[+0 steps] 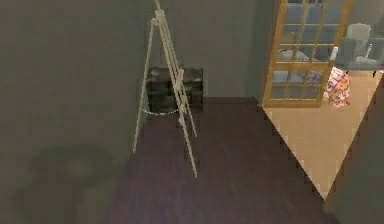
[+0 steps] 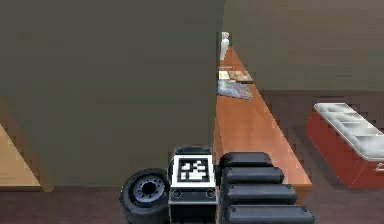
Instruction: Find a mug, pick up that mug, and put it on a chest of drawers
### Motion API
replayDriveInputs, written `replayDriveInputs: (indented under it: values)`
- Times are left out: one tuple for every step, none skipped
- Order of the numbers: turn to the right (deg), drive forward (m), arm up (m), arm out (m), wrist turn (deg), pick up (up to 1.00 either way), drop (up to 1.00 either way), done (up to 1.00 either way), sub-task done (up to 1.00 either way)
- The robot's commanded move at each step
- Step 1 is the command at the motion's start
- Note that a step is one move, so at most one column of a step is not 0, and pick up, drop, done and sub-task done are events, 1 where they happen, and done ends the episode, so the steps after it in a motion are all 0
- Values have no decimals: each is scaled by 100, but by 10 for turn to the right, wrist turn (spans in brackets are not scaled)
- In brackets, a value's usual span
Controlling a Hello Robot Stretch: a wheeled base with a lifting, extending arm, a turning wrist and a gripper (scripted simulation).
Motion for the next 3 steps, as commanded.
replayDriveInputs:
  values:
    - [120, 0, 0, 0, 0, 0, 0, 0, 0]
    - [0, 5, 0, 0, 0, 0, 0, 0, 0]
    - [90, 0, 0, 0, 0, 0, 0, 0, 0]
